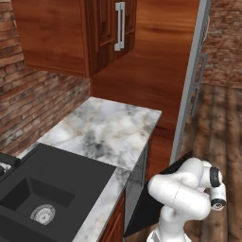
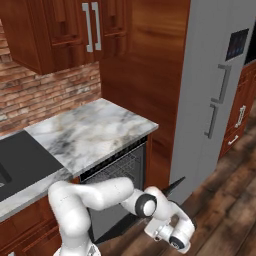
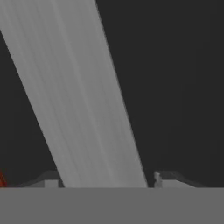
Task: Open the dishwasher door and pull out the top rack.
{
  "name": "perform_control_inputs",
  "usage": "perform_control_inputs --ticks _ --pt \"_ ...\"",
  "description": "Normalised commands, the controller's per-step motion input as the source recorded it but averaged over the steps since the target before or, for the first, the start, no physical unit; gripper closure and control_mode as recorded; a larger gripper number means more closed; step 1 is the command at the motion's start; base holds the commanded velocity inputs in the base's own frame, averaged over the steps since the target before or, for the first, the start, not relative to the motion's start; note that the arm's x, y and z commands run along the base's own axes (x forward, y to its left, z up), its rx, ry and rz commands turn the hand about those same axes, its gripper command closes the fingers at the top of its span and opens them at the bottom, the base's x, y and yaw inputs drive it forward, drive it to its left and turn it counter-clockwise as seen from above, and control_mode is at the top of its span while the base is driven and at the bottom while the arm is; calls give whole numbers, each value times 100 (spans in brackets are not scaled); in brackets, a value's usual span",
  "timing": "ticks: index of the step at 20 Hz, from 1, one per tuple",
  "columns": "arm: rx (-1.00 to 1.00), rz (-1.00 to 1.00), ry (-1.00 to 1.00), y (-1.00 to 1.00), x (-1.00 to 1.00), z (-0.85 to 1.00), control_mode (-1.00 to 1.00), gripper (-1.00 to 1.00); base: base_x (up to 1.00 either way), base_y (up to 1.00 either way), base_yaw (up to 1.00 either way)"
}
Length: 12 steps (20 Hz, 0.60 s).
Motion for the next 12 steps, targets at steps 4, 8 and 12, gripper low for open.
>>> perform_control_inputs --ticks 4,8,12 --pt "-23 1 11 -29 3 -20 -100 100 0 0 0" --pt "-26 4 11 0 0 14 -100 -100 0 0 0" --pt "-32 10 10 -3 -16 60 -100 -100 0 0 0"
